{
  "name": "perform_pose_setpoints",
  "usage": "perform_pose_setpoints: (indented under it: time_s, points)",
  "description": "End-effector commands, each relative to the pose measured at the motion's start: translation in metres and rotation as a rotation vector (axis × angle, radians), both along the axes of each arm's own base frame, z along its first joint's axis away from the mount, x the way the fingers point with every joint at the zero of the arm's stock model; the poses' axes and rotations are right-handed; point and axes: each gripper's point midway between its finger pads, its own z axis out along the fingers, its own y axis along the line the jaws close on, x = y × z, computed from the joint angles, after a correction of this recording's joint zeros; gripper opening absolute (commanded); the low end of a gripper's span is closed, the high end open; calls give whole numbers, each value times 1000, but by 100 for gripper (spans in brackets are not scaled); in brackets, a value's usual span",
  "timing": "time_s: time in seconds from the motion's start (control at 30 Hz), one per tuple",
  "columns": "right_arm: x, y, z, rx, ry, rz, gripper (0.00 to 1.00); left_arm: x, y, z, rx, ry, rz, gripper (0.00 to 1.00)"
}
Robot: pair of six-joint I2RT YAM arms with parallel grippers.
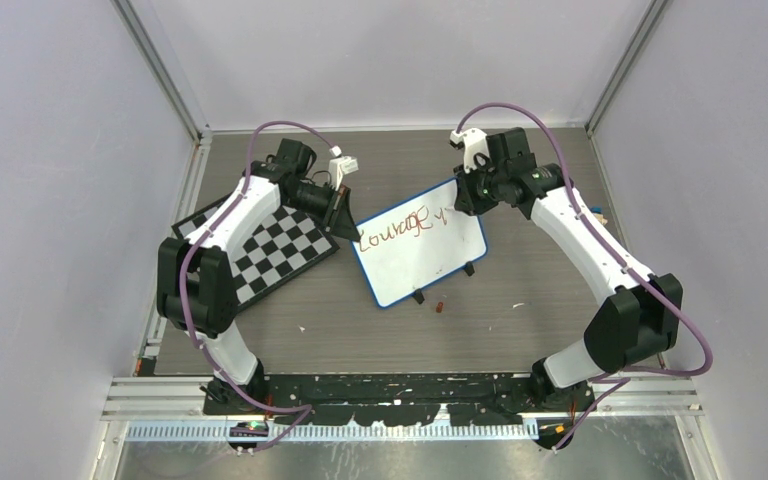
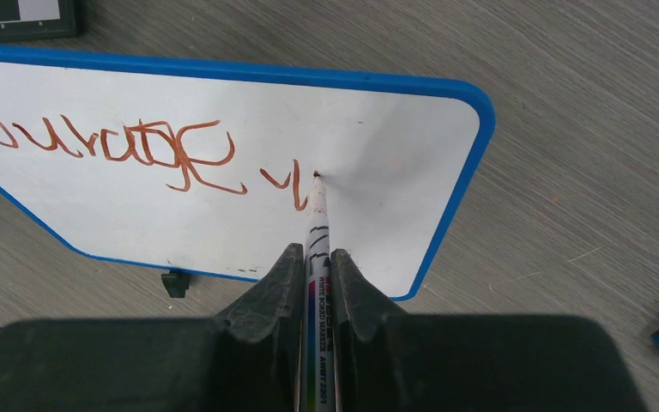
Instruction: Write a sentence on the whiteboard
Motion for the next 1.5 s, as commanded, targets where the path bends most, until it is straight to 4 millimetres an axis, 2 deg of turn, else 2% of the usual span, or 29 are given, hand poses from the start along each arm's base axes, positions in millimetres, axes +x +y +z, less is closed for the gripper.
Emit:
perform_pose_setpoints:
  time_s: [0.0, 0.43, 0.57, 0.87, 1.47]
  points:
    - [9, -1, 9, 1, -52, -3, 0, 3, -1, 10, 0, -53, -9, 0]
    - [-6, -1, -16, 7, 22, 6, 0, 4, -1, 10, 2, -54, -9, 0]
    - [-11, 2, -9, 24, 19, 24, 0, 4, -1, 9, 2, -50, -10, 0]
    - [-3, -1, 33, 85, -54, 18, 0, 4, -1, 9, 9, -42, -10, 0]
    - [21, -3, 17, 42, -56, -14, 0, 4, 0, 7, 12, -46, -12, 0]
